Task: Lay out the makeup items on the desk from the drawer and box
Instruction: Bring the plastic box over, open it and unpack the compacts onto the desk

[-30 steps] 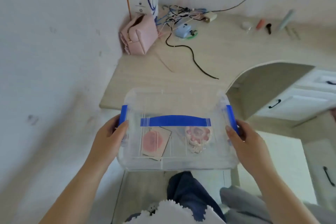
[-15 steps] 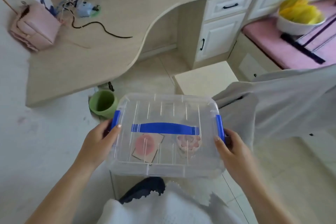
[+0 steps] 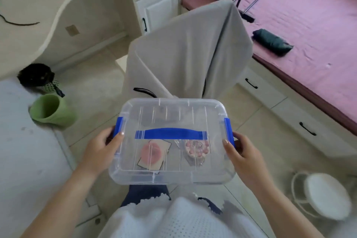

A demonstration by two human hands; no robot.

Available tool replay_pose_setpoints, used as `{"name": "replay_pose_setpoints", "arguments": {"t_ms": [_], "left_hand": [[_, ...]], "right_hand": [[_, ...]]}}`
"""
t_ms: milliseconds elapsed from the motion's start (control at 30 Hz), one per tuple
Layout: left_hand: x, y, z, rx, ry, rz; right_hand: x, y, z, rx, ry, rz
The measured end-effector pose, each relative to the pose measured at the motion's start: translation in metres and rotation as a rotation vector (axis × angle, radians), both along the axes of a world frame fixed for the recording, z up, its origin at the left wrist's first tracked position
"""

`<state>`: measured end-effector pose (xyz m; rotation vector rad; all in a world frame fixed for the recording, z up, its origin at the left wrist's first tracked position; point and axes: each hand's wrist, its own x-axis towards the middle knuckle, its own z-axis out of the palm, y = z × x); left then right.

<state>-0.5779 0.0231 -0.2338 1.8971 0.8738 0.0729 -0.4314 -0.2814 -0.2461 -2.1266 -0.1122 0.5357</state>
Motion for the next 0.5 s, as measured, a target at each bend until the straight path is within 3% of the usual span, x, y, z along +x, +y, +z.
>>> {"name": "replay_pose_setpoints", "arguments": {"t_ms": [300, 500], "left_hand": [[0.132, -0.095, -0.003, 0.019, -0.021, -0.351], [0.253, -0.150, -0.014, -0.025, -0.089, -0.522]], "right_hand": [[0.020, -0.125, -0.005, 0.007, -0.027, -0.351], [0.082, -0.175, -0.006, 0.007, -0.085, -0.558]]}}
